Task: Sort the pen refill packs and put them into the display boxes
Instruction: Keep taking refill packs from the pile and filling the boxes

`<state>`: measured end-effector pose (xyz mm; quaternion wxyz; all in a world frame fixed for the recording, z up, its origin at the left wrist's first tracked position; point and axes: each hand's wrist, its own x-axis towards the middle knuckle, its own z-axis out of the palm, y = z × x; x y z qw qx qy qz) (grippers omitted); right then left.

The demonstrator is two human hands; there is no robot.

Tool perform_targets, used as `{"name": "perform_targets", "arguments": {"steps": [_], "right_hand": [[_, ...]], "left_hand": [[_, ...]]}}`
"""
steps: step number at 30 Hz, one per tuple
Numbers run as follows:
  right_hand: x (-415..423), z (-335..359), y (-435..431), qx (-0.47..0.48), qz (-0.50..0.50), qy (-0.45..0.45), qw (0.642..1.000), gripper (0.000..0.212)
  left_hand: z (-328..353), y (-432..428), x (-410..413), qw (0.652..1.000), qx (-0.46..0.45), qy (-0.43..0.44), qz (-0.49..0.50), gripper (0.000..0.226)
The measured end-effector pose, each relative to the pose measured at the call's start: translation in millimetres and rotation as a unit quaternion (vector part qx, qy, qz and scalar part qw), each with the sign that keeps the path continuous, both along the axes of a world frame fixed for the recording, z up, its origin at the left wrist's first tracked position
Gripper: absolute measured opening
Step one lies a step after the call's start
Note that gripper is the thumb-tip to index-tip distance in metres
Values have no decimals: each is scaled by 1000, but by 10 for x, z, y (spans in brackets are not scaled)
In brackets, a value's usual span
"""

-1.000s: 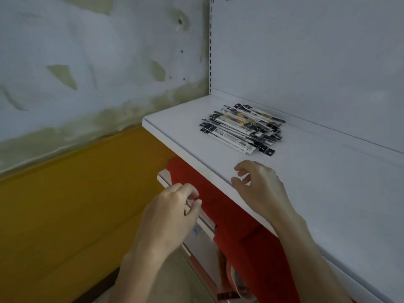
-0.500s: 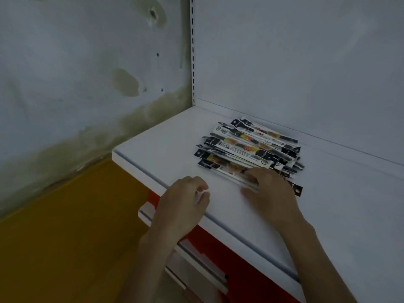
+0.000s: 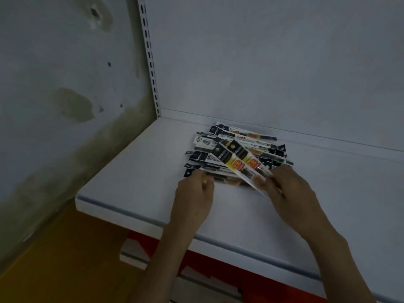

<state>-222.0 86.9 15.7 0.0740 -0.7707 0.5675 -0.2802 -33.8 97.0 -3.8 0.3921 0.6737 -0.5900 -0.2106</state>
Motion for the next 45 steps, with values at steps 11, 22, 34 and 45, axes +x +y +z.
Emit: {"name": "perform_targets", "arguments": {"steps": [11, 22, 34, 45], "right_hand": [[92, -39, 165, 58, -95, -70, 991, 16], [239, -86, 203, 35, -130, -53, 989, 19], [66, -105, 485, 24, -204, -29, 978, 18], [-599, 0, 757, -27, -268, -91, 959, 18]], "left_hand": [[77, -494, 137, 977, 23, 185, 106, 20], [244, -401, 349, 912, -157, 321, 204, 20], [253, -373, 252, 878, -220, 369, 211, 34], [752, 29, -532, 886, -209, 415, -13, 26]]}}
